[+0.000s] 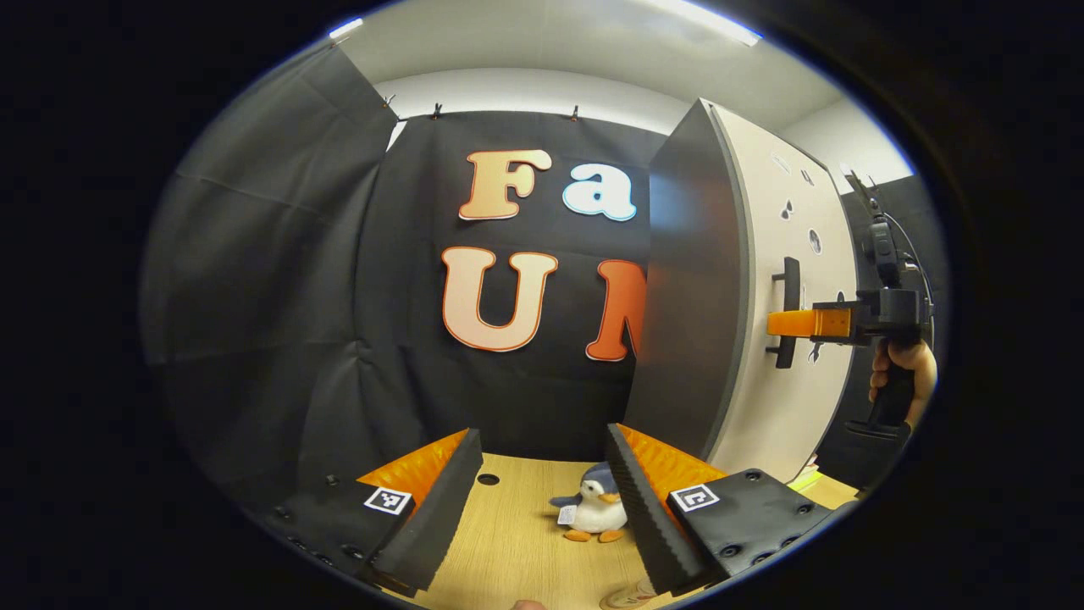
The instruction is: Open the cabinet door with the right hand, grasp the bottle in the cabinet with the left hand and place it on the coaster, then close the cabinet door with the right hand.
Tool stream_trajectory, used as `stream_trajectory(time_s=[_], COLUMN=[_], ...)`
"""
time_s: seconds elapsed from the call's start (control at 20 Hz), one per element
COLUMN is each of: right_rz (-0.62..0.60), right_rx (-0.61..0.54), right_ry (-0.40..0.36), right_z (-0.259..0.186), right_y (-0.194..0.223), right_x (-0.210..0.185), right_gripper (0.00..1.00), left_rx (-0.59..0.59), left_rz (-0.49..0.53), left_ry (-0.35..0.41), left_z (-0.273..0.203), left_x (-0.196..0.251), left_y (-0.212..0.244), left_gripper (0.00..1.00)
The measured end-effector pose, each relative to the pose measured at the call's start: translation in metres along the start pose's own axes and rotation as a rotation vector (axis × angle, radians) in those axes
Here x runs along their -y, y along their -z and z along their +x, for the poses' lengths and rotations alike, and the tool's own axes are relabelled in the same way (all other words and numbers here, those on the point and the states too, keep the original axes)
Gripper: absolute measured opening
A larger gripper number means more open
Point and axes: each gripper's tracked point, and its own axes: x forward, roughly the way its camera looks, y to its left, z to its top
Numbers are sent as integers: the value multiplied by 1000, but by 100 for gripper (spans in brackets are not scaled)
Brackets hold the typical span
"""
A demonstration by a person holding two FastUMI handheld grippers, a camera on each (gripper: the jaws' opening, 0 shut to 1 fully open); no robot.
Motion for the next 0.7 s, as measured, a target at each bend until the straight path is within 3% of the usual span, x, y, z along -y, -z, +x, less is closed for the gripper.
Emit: stream_trajectory(time_s=[0.25,0.3,0.4,0.7], right_rz=[20,20,21,66], right_rx=[-3,-2,-4,-51], right_ry=[-6,-6,-9,-50], right_z=[0,1,1,-9], right_y=[0,0,0,10], right_x=[-2,-2,-3,-12], right_gripper=[32,28,34,40], left_rx=[-3,-6,-8,0], left_rz=[-7,-5,1,25], left_ry=[2,1,-2,-27], left_z=[5,5,3,-6], left_x=[-4,-4,-3,6], left_y=[-1,0,0,-6], left_gripper=[96,96,96,96])
